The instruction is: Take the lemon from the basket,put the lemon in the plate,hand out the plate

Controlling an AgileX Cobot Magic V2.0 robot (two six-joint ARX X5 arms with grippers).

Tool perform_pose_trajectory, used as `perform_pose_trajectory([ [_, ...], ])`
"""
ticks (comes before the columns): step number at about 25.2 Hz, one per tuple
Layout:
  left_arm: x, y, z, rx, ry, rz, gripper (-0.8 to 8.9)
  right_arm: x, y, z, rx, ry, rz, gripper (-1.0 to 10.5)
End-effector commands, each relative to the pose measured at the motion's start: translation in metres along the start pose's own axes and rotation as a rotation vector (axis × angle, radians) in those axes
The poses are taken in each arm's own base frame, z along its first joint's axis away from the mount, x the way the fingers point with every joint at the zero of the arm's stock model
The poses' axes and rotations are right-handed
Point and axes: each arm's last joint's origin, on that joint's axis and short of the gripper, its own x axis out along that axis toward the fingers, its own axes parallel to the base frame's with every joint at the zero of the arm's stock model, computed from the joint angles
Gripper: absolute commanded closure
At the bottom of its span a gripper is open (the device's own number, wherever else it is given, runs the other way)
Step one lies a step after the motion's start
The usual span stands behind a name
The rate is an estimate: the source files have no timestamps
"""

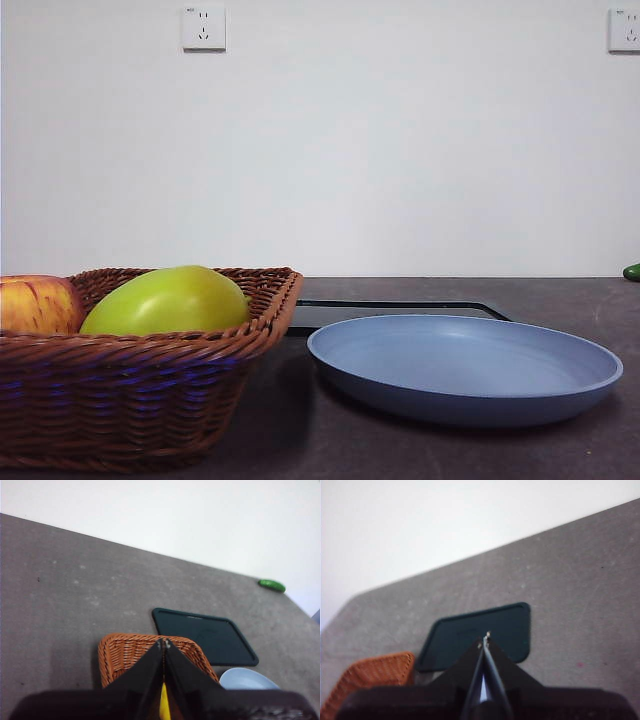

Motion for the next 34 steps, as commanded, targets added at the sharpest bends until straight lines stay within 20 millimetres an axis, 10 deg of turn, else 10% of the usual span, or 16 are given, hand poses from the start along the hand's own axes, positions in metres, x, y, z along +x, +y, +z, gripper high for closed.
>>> perform_pose_trajectory([
  [1,0.003,-0.005,0.017,0.069,0.031,0.008,8.06,0.002,0.006,0.018,-0.083,0.032,-0.008,9.4],
  [18,0.053,-0.008,0.045,0.112,0.458,-0.146,8.06,0.069,0.001,0.04,-0.127,0.575,-0.039,9.3],
  [24,0.061,-0.015,0.042,0.137,0.473,-0.19,5.15,0.115,-0.008,0.018,-0.068,0.807,-0.015,6.7],
  [34,0.062,-0.019,0.04,0.141,0.484,-0.213,5.16,0.17,-0.027,-0.065,-0.007,0.898,-0.012,6.8],
])
